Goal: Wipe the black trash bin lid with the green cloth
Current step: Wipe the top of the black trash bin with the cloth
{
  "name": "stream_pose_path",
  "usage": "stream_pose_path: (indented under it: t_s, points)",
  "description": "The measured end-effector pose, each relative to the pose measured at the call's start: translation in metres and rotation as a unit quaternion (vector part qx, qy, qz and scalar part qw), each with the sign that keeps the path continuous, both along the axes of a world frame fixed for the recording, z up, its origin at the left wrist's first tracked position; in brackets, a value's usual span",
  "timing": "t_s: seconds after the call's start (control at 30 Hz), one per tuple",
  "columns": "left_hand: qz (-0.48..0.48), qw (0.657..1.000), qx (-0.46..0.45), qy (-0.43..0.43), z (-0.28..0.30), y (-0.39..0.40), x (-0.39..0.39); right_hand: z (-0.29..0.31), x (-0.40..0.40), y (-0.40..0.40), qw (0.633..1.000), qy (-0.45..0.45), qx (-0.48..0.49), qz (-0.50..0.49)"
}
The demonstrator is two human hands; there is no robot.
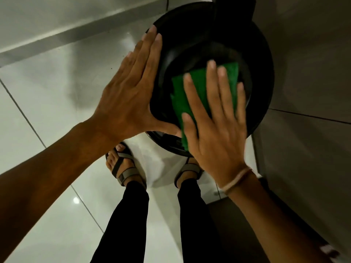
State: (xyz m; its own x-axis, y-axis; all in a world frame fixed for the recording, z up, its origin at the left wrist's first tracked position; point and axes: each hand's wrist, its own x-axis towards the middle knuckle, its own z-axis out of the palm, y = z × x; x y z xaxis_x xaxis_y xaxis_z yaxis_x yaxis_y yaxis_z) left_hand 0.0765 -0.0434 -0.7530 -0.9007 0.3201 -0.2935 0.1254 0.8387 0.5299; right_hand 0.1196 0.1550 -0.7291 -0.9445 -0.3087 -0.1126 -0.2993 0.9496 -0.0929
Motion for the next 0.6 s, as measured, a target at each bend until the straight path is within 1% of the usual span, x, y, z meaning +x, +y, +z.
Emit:
stream_pose_path:
  t_s: [0.07, 0.1, 0.17, 0.2, 0.23, 0.27, 0.3, 0.37, 0.4, 0.43, 0.47, 0.53, 0.57, 0.6]
  points:
    - [-0.003, 1.0, 0.002, -0.008, 0.002, 0.001, 0.0, 0.009, 0.011, 0.03, 0.997, -0.043, 0.04, -0.039]
    - [-0.001, 1.0, 0.003, -0.011, 0.003, 0.003, 0.0, 0.008, 0.004, 0.036, 0.995, -0.048, 0.051, -0.071]
    - [0.004, 1.0, 0.003, -0.02, 0.006, 0.008, 0.0, 0.001, -0.026, 0.023, 0.988, -0.018, 0.062, -0.139]
    - [0.011, 1.0, 0.0, -0.022, 0.007, 0.011, 0.0, -0.004, -0.044, 0.006, 0.987, 0.013, 0.055, -0.151]
    - [0.016, 1.0, -0.004, -0.023, 0.007, 0.011, 0.001, -0.008, -0.057, -0.01, 0.988, 0.037, 0.039, -0.142]
    - [0.019, 1.0, -0.009, -0.023, 0.007, 0.011, 0.002, -0.012, -0.061, -0.022, 0.993, 0.049, 0.01, -0.107]
    - [0.019, 1.0, -0.012, -0.021, 0.008, 0.01, 0.002, -0.013, -0.055, -0.025, 0.998, 0.044, -0.017, -0.051]
    - [0.013, 1.0, -0.012, -0.017, 0.008, 0.009, 0.001, -0.008, -0.018, -0.005, 0.999, -0.004, -0.025, 0.035]
    - [0.007, 1.0, -0.009, -0.019, 0.009, 0.01, 0.0, 0.001, 0.001, 0.015, 0.998, -0.036, -0.01, 0.049]
    - [0.004, 1.0, -0.006, -0.022, 0.01, 0.011, 0.0, 0.008, 0.011, 0.036, 0.997, -0.059, 0.007, 0.046]
    - [0.007, 1.0, -0.004, -0.026, 0.011, 0.011, 0.0, 0.01, 0.009, 0.051, 0.997, -0.062, 0.018, 0.031]
    - [0.01, 0.999, 0.0, -0.035, 0.012, 0.013, 0.0, 0.003, -0.022, 0.051, 0.998, -0.031, 0.042, -0.045]
    - [0.012, 0.999, -0.001, -0.035, 0.011, 0.015, 0.002, -0.003, -0.043, 0.037, 0.996, 0.003, 0.045, -0.082]
    - [0.015, 0.999, -0.005, -0.033, 0.01, 0.014, 0.003, -0.007, -0.059, 0.015, 0.994, 0.023, 0.038, -0.097]
